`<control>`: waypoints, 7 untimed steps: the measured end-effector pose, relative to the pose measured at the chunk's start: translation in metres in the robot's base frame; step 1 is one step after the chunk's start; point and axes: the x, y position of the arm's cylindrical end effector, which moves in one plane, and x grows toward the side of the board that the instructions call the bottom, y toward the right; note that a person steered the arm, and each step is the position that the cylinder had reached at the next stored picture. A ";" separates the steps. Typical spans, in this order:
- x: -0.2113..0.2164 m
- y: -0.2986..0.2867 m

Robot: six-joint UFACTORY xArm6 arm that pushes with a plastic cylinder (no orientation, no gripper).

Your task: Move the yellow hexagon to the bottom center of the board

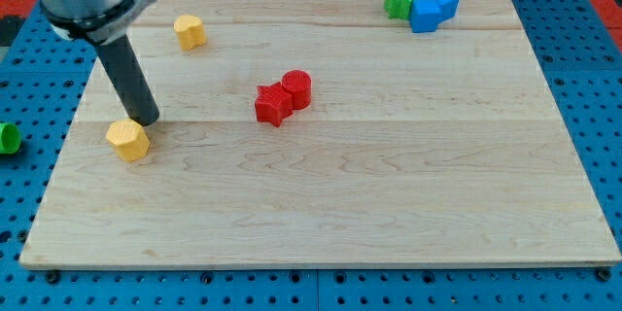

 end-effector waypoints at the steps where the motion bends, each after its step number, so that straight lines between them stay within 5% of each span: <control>1: 0.032 -0.022; 2: 0.056 0.009; 3: 0.059 -0.047; 4: 0.096 -0.017; 5: 0.110 0.071; 7: 0.076 0.122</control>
